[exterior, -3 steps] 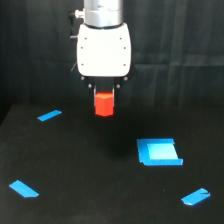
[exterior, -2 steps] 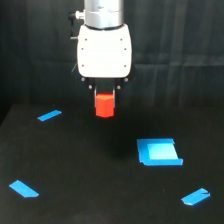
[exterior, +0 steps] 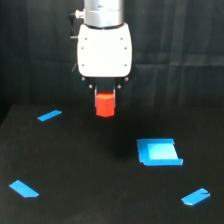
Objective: Pick up the red object from the table
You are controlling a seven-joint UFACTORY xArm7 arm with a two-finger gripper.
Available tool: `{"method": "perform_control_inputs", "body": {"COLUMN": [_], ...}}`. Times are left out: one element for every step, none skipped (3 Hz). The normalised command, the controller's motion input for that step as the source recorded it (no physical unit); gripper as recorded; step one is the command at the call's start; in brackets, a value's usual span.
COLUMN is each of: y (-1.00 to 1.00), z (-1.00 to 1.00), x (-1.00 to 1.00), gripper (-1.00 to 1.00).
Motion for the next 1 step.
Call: {"method": "perform_control_inputs", "body": {"y": [-0.08], "z": [0.08], "x": [0.08], "gripper": [-1.0]}}
